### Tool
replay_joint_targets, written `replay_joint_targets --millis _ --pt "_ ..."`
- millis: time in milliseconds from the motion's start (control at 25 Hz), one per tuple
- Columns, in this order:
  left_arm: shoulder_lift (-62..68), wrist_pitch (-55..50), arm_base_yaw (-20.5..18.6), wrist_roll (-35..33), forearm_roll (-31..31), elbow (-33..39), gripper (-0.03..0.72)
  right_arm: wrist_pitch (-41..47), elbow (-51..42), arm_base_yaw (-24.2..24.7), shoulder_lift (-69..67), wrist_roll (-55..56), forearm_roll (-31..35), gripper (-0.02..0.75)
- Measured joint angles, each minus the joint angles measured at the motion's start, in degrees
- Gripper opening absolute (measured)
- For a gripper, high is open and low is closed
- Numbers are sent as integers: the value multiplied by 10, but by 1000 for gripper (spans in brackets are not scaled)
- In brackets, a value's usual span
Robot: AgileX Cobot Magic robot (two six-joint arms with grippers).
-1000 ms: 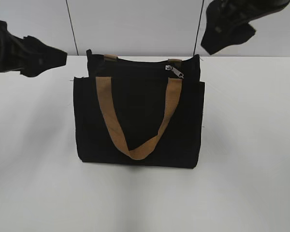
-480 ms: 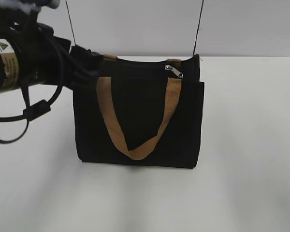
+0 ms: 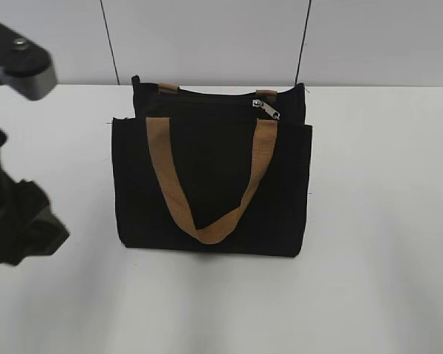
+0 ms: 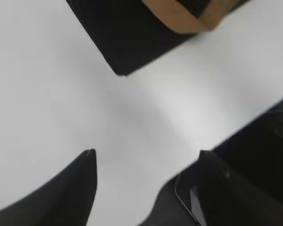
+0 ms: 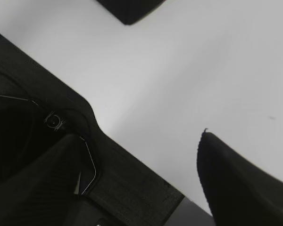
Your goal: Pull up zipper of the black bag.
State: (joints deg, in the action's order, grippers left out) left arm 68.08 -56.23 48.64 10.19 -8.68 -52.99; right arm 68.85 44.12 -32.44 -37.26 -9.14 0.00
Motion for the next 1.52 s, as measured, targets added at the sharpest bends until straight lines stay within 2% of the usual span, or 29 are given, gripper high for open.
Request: replay_joint_targets --millis 120,240,560,840,960,1160,1360,1520 --pt "-71 -41 0 -22 41 28 531 5 -66 0 55 0 0 588" --pt "-154 -42 0 -27 51 81 540 4 -112 0 99 0 0 588" --pt "-355 44 0 -32 52 190 540 -50 -168 0 125 0 -13 588" --pt "-387 141 0 -48 66 253 540 -62 -174 0 125 0 -14 588" --pt "-373 151 0 -65 77 257 526 -63 -174 0 125 0 -13 588" --pt "-366 48 0 -70 87 214 462 -63 -174 0 125 0 -13 588" --pt "-366 -33 0 -71 69 217 449 -63 -174 0 125 0 -12 588" --pt "-366 -40 0 -73 68 220 448 -63 -175 0 125 0 -12 588"
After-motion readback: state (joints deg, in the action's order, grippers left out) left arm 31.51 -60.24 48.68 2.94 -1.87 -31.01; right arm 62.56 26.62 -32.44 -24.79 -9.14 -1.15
